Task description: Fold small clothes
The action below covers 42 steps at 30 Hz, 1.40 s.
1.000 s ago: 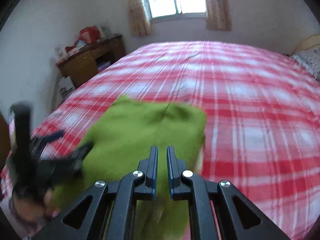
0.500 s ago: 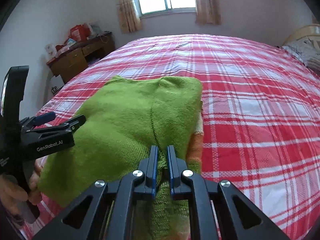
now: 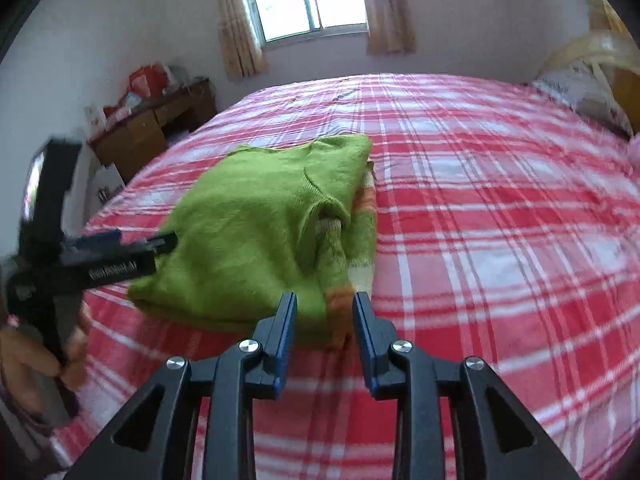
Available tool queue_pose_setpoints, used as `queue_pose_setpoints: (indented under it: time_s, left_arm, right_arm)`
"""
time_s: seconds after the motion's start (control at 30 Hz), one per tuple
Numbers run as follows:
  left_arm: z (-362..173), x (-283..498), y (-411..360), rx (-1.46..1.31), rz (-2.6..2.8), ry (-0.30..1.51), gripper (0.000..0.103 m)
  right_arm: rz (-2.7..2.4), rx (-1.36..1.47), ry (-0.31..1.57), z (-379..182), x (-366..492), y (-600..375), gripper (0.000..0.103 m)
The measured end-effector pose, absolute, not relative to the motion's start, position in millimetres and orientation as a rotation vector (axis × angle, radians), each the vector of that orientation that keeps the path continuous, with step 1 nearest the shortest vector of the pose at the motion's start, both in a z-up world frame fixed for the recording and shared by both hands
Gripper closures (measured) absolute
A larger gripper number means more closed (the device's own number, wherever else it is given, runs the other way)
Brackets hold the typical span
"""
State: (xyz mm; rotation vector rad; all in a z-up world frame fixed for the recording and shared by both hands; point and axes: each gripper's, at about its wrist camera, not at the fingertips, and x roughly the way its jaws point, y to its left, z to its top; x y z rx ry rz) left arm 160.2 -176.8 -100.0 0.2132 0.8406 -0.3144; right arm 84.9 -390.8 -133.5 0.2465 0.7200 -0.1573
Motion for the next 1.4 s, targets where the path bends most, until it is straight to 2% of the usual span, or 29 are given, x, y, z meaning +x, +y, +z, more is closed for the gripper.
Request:
queue_pose_setpoints:
  time_s: [0.1, 0.2, 0.27, 0.33, 0.37, 0.53, 0.63, 0.77, 0.9, 1.0, 1.07, 1.1, 1.17, 1.23, 1.3, 1.4]
  left_arm:
    - [-101.2, 154.1, -171.3, 0.209, -0.371, 0.872, 0.006]
    - [-88.8, 155.1, -160.5, 0.189, -0.416, 0.825, 0.006]
    - [-76.9, 164.7, -156.5, 0.159, -0.427, 0.789, 0.006]
    - [-66.7, 183.0, -158.6, 0.103, -0.446, 0.786, 0.006]
    - [-64.7, 192.2, -161.5, 0.075, -0.459, 0.795, 0.006]
    - [-74.6, 237.6, -189.8, 0.012, -0.517, 0.862, 0.006]
    - [-105.7, 256.2, -204.2, 0.004, -0.532, 0.948, 0.007]
    - [-133.4, 260.3, -192.3, -0.165, -0.597, 1.006, 0.003]
    - [-132.3, 261.2, -200.7, -0.127, -0.620, 0.995, 0.002]
    - [-131.1, 260.4, -206.9, -0.113, -0.615, 0.994, 0.005]
    - [-129.8, 258.5, -207.6, -0.120, -0.644, 0.992, 0.024]
    - [-126.7, 254.6, -209.9, -0.109, -0.644, 0.985, 0.029]
    - [-120.9, 250.2, -214.4, -0.053, -0.616, 0.960, 0.037]
    - [-113.6, 245.4, -215.4, -0.017, -0.592, 0.939, 0.051]
    - [-105.0, 239.4, -212.6, -0.002, -0.581, 0.927, 0.059]
    - [-97.7, 229.3, -207.1, 0.029, -0.563, 0.913, 0.060]
  right_arm:
    - [-0.147, 0.249, 0.739, -131.2, 80.0, -391.9, 0.073]
    - [-0.135, 0.240, 0.741, -123.1, 79.4, -397.4, 0.073]
    - [-0.130, 0.276, 0.717, -115.4, 83.3, -409.2, 0.062]
    - [-0.120, 0.329, 0.681, -108.8, 92.0, -421.8, 0.027]
    - [-0.101, 0.357, 0.661, -106.8, 100.2, -427.9, 0.024]
    - [-0.045, 0.480, 0.705, -122.5, 160.2, -450.2, 0.024]
    - [-0.038, 0.537, 0.754, -148.0, 192.2, -461.1, 0.024]
    - [0.012, 0.537, 0.755, -168.2, 212.6, -460.6, 0.024]
    - [0.046, 0.490, 0.774, -167.5, 224.3, -453.3, 0.024]
    - [0.046, 0.424, 0.803, -165.6, 230.3, -443.8, 0.033]
    - [0.038, 0.413, 0.820, -163.9, 230.7, -440.0, 0.041]
    - [0.035, 0.409, 0.826, -162.2, 230.1, -438.3, 0.048]
    - [0.060, 0.418, 0.830, -155.7, 227.3, -434.1, 0.074]
    - [0.030, 0.375, 0.831, -147.7, 220.7, -423.7, 0.075]
    - [0.001, 0.301, 0.818, -136.3, 213.5, -405.5, 0.076]
    - [0.015, 0.331, 0.771, -119.2, 197.4, -394.6, 0.077]
